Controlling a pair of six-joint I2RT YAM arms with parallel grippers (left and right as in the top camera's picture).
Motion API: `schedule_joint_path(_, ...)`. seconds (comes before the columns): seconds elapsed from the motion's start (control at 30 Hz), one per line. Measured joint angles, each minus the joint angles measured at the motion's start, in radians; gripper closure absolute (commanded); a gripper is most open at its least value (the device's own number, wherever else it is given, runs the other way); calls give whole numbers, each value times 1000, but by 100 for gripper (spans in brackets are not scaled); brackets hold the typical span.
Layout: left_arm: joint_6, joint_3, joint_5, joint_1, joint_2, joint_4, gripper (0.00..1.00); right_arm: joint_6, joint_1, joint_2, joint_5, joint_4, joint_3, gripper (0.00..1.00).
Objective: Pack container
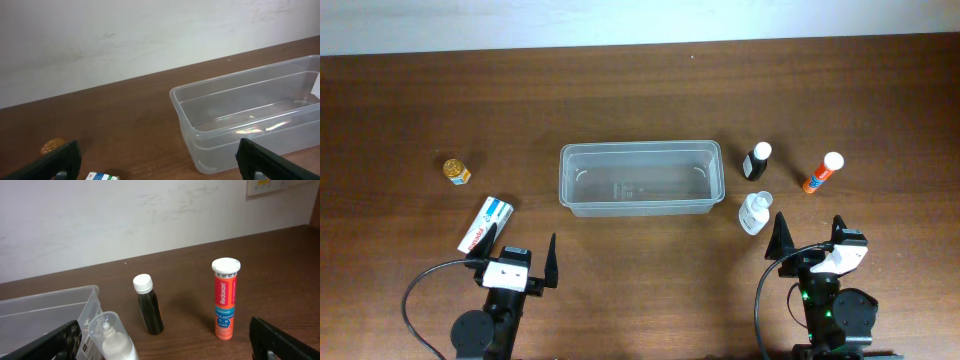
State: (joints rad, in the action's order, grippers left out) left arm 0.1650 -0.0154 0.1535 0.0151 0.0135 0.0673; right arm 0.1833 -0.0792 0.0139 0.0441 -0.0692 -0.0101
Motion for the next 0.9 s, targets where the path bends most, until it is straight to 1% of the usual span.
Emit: schedule_joint_path(0.9,0,0,0,0,0,0,1,0,0,0,0,0,0,1)
